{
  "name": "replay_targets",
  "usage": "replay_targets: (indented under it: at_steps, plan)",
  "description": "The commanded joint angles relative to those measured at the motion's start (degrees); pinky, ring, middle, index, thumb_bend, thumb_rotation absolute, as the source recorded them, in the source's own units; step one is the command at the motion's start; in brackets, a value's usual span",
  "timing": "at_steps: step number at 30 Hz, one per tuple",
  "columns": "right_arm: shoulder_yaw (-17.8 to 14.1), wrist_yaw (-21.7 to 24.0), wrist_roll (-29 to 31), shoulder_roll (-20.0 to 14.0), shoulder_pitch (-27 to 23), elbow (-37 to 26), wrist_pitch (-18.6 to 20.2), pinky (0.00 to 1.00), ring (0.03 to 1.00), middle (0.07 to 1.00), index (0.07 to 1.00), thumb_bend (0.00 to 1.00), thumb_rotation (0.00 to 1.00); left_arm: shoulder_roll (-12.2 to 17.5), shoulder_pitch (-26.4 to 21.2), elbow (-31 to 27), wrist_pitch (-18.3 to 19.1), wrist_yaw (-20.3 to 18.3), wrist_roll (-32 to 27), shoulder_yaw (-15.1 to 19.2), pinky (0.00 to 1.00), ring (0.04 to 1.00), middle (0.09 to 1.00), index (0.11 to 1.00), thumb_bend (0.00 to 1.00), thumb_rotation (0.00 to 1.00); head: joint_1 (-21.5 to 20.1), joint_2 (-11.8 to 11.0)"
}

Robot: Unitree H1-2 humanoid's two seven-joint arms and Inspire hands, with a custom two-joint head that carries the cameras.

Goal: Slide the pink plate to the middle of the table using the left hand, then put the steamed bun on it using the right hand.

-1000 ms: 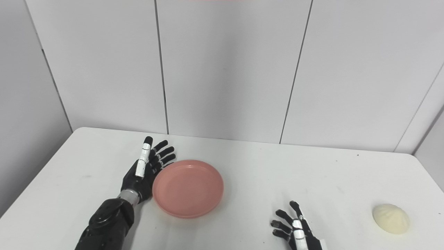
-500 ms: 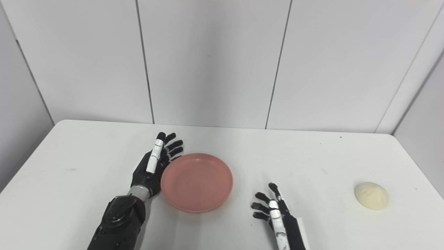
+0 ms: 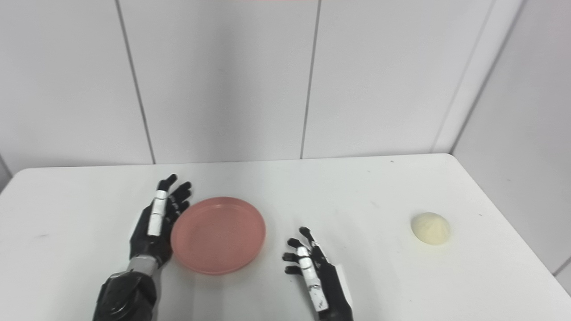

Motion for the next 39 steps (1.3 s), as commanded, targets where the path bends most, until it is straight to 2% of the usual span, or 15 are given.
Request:
replay_targets:
  at_steps: [1,2,5,9,12,13,16,18,22,25,29,30,31,33,39]
  plan:
    - [-0.54,-0.88,-4.47,-1.85,-2.75,-4.67,0.63,0.65,0.723,0.828,0.862,0.61,0.89,0.98,0.57,0.92,0.64,-0.45,0.28,-0.04,0.90,0.889,0.842,0.909,0.76,0.82,-0.56,-0.21]
    - [-0.90,-0.90,-5.99,-2.69,-3.24,-5.37,1.11,0.65,0.723,0.828,0.862,0.61,0.89,1.01,0.57,1.16,0.61,-0.57,0.06,0.06,0.90,0.889,0.842,0.909,0.76,0.82,-1.68,-0.65]
    - [-2.62,-2.26,-11.34,-4.73,-4.97,-7.02,1.50,0.62,0.710,0.781,0.788,0.72,0.87,1.10,0.40,1.85,0.77,-0.83,-0.39,0.38,0.88,0.885,0.830,0.899,0.75,0.81,-2.67,-1.02]
    - [-3.70,-1.45,-21.86,-9.51,-7.61,-10.09,4.22,0.60,0.704,0.765,0.793,0.78,0.82,1.44,-0.32,4.06,-0.66,-1.18,-0.19,0.57,0.86,0.876,0.829,0.903,0.76,0.81,-3.37,-1.67]
    - [-4.21,3.98,-31.65,-13.90,-10.20,-16.03,11.16,0.58,0.692,0.771,0.782,0.79,0.75,1.61,-0.67,5.41,-1.66,-1.08,0.08,0.59,0.85,0.868,0.826,0.901,0.76,0.82,-3.87,-2.30]
    - [-4.49,5.37,-33.42,-14.80,-10.84,-17.46,12.82,0.58,0.683,0.761,0.760,0.80,0.67,1.63,-0.71,5.55,-1.70,-1.04,0.04,0.63,0.86,0.868,0.821,0.901,0.76,0.81,-3.87,-2.30]
    - [-5.98,11.36,-39.50,-19.06,-13.26,-20.53,17.30,0.58,0.686,0.760,0.731,0.82,0.59,1.40,-1.08,6.52,-2.10,-1.02,-0.32,0.95,0.87,0.869,0.818,0.906,0.74,0.81,-3.65,-2.94]
    - [-6.62,14.76,-42.48,-20.76,-14.40,-21.59,18.93,0.57,0.687,0.759,0.730,0.84,0.56,1.35,-1.35,7.18,-2.57,-0.90,-0.14,0.95,0.86,0.863,0.816,0.905,0.75,0.81,-3.64,-3.12]
    - [-10.58,29.10,-51.90,-24.27,-17.64,-22.44,19.56,0.56,0.747,0.815,0.786,0.89,0.56,1.25,-1.80,8.06,-2.97,-1.07,-0.25,0.91,0.85,0.859,0.808,0.914,0.74,0.81,-3.95,-3.50]
    - [-13.08,37.13,-56.94,-26.42,-20.22,-20.75,19.56,0.59,0.791,0.859,0.820,0.93,0.50,1.07,-2.09,8.80,-3.25,-1.22,-0.61,1.09,0.86,0.857,0.807,0.921,0.75,0.81,-3.97,-3.81]
    - [-13.98,42.42,-60.77,-30.33,-22.44,-16.64,19.42,0.61,0.812,0.869,0.821,0.97,0.48,0.94,-2.25,9.01,-3.07,-1.14,-0.63,1.19,0.86,0.837,0.797,0.925,0.74,0.81,-3.83,-3.94]
    - [-14.03,43.46,-61.39,-31.29,-22.89,-15.58,19.40,0.65,0.840,0.871,0.822,0.98,0.46,0.89,-2.27,8.96,-2.95,-1.08,-0.60,1.19,0.86,0.830,0.794,0.930,0.74,0.81,-3.83,-3.94]
    - [-14.26,44.10,-61.30,-32.57,-23.55,-13.77,19.39,0.67,0.850,0.872,0.822,0.99,0.46,0.92,-2.32,9.07,-3.02,-1.17,-0.51,1.11,0.85,0.827,0.793,0.931,0.74,0.81,-3.75,-4.05]
    - [-14.70,44.39,-60.43,-34.49,-24.60,-10.61,19.37,0.77,0.894,0.869,0.810,1.00,0.41,1.04,-2.48,9.57,-3.47,-1.41,-0.23,0.85,0.84,0.815,0.790,0.940,0.73,0.83,-3.68,-4.18]
    - [-13.30,45.32,-61.39,-38.67,-26.83,-1.56,19.37,0.80,0.899,0.882,0.817,0.99,0.41,0.95,-2.58,9.62,-3.30,-1.64,0.05,0.45,0.85,0.820,0.798,0.954,0.73,0.84,-3.15,-4.32]
